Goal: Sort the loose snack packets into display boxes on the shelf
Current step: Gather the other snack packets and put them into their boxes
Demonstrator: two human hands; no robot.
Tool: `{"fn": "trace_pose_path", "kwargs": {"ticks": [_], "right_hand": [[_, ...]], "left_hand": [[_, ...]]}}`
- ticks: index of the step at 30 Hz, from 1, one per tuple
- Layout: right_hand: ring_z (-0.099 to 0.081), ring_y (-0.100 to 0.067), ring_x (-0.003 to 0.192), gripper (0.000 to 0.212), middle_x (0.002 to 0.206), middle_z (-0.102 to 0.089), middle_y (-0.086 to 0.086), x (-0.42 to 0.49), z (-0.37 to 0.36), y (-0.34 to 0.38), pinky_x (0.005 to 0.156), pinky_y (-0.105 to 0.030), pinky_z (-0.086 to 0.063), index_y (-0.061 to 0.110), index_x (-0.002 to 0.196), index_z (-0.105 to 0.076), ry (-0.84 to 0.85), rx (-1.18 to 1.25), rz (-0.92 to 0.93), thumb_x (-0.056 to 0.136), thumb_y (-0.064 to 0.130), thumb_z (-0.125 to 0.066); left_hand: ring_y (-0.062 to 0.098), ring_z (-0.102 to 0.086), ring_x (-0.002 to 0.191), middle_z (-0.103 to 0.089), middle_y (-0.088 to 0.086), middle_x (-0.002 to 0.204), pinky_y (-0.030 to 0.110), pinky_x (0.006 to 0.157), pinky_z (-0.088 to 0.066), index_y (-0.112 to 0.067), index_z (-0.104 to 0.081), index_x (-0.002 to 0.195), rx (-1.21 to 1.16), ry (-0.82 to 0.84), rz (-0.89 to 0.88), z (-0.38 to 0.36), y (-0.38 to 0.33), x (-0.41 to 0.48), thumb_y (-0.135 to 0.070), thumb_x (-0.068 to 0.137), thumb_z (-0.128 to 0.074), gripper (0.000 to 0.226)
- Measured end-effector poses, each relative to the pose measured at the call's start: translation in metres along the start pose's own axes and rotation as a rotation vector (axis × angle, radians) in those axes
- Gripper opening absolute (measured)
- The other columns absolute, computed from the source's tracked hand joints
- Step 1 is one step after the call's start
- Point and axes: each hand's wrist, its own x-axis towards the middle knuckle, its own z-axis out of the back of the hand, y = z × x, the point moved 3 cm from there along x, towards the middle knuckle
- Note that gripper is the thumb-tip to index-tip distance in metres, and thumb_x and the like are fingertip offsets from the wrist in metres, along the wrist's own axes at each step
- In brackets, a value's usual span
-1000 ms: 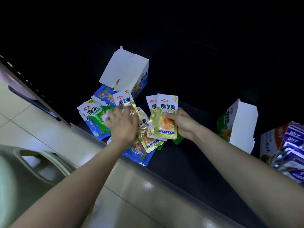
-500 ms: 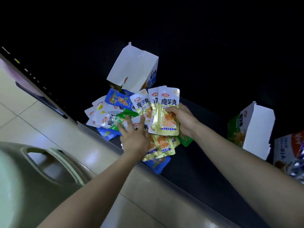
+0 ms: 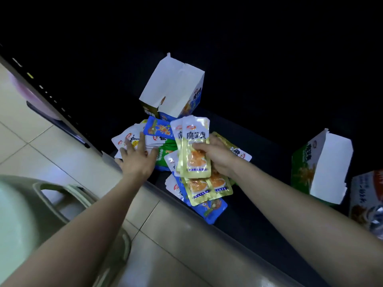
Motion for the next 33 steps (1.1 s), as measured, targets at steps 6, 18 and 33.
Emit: {"fn": "trace_pose_path", "kwargs": {"ticks": [6,18,33], "right_hand": [[-0.071,-0.025,0.093,0.035,0.108,-0.071,-0.009,0.002,0.02,-0.007,0.085,-0.042,-0.058,0.013,0.121,-0.055,-0.05,-0.096,-0.099,0.088,0.016,-0.067],[-0.065,-0.027,0.086,0.052,0.101,-0.065,-0.015,-0.021,0.086,0.009,0.089,-0.049,-0.053,0.002,0.121,-0.054,-0.255,-0.035,-0.096,0.077,0.023,-0.071],[-0.066,-0.021,0.074,0.016,0.085,-0.065,-0.005,0.057,0.009,0.039,0.071,-0.037,-0.057,0.016,0.104,-0.057,-0.143,0.257,0.031,0.09,0.011,-0.062]], "left_hand": [[0.037,-0.004,0.149,0.001,0.01,0.164,0.05,0.119,-0.009,-0.041,0.005,0.154,0.168,0.109,-0.064,-0.011,-0.006,-0.014,-0.06,0.098,-0.026,0.067],[0.035,-0.051,0.119,-0.049,0.016,0.136,0.041,0.094,-0.041,-0.022,-0.032,0.148,0.117,0.014,-0.367,-0.027,-0.062,-0.049,-0.04,0.1,-0.041,0.052],[0.032,-0.012,0.146,-0.009,0.005,0.163,0.046,0.112,-0.028,-0.023,-0.007,0.157,0.062,0.009,-0.337,0.015,-0.078,0.079,-0.021,0.095,-0.055,0.079]]}}
